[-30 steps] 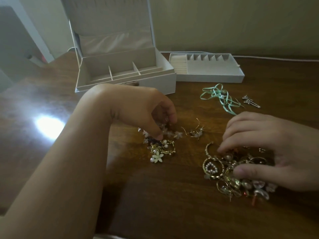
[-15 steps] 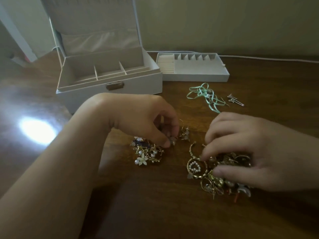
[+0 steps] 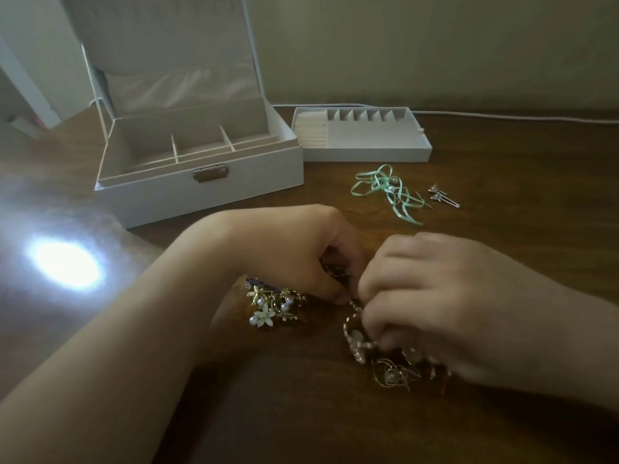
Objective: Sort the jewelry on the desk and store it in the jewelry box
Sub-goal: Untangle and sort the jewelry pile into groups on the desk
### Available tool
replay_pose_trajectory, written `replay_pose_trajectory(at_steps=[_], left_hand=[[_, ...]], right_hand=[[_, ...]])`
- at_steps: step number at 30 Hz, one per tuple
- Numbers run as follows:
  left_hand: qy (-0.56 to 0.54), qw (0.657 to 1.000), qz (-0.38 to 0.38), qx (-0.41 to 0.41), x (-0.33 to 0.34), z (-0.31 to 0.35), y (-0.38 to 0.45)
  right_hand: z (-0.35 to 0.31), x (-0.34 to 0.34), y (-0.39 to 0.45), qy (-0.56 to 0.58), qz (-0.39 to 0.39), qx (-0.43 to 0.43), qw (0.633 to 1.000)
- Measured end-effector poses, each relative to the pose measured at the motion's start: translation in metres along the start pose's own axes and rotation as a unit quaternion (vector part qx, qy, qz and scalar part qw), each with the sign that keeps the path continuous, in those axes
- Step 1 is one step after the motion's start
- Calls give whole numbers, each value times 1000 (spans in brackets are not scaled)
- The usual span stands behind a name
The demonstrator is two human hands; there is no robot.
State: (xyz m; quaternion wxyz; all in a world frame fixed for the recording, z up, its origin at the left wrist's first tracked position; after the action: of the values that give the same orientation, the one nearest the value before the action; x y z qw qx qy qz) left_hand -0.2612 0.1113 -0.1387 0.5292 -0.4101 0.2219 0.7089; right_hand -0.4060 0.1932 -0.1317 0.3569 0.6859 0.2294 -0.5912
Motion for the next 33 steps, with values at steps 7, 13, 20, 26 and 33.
replay_pose_trajectory(at_steps=[7,13,20,26,33], left_hand=[[-18,1000,2,-14,-2,-3,-3],[-9,1000,-11,-19,-2,-2,-5],[-32,999,42,-6,-2,3,0],[-10,995,97,9,-8,1,-3],[-20,974,216,-69,-37,-39,-31]], right_hand=[[42,-22,-14,254,-1,191,948],[48,-6,-13,121,-62,167,977],[45,-10,-9,224,19,258,940],[61,-20,-20,333,-12,321,887],[63,-17,-22,267,-40,326,906]])
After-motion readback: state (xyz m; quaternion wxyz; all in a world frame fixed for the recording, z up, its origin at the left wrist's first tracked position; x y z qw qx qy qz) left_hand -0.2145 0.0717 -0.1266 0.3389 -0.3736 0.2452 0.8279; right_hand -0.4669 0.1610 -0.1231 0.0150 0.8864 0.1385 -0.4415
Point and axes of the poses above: each hand's wrist, its own y-axis towards the middle knuckle, its own x-axis out of the palm, z = x × y, the point moved 3 cm from there along y, towards the middle knuckle, and after that the axes turned 11 degrees about x, right-handed, at the moved point
